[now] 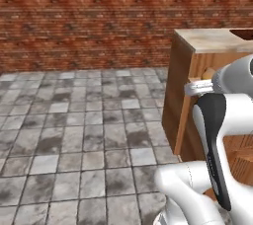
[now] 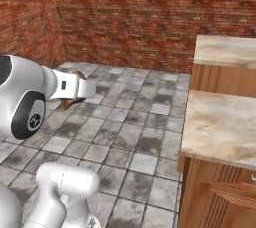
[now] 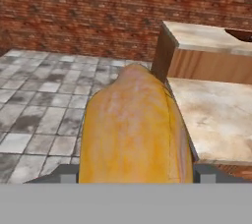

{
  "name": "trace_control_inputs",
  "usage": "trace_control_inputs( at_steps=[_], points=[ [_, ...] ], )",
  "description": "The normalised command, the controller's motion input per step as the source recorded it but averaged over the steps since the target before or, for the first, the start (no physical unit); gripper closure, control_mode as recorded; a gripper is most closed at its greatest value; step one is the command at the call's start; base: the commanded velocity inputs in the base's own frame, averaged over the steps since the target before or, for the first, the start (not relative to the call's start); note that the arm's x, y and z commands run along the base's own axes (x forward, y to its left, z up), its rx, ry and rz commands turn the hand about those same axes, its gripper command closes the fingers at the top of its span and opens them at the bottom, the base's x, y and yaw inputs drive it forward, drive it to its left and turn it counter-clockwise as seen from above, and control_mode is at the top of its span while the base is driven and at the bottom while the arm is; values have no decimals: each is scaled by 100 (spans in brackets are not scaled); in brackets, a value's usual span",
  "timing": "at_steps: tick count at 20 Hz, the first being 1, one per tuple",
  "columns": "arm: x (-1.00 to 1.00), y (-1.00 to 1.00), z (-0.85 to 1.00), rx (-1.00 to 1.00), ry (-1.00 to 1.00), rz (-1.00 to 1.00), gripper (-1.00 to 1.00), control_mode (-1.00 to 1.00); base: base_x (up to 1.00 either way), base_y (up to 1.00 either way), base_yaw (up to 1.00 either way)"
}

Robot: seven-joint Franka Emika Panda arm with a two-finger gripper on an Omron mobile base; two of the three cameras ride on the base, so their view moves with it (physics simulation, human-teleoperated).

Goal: Gather the mushroom and avocado from the fridge and place them on a tray on the dining counter. Then gather the steak and chicken drumstick from the fridge and place them on the other tray.

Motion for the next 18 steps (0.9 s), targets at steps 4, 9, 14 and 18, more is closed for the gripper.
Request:
trace_control_inputs(
  at_steps=[4, 9, 14, 18],
  points=[
    [0, 0, 0, 0, 0, 0, 100, 100, 44, 73, -44],
    [0, 0, 0, 0, 0, 0, 100, 100, 46, 71, -47],
    [0, 0, 0, 0, 0, 0, 100, 100, 49, 71, -46],
    [0, 0, 0, 0, 0, 0, 100, 100, 53, 73, -46]
  ],
)
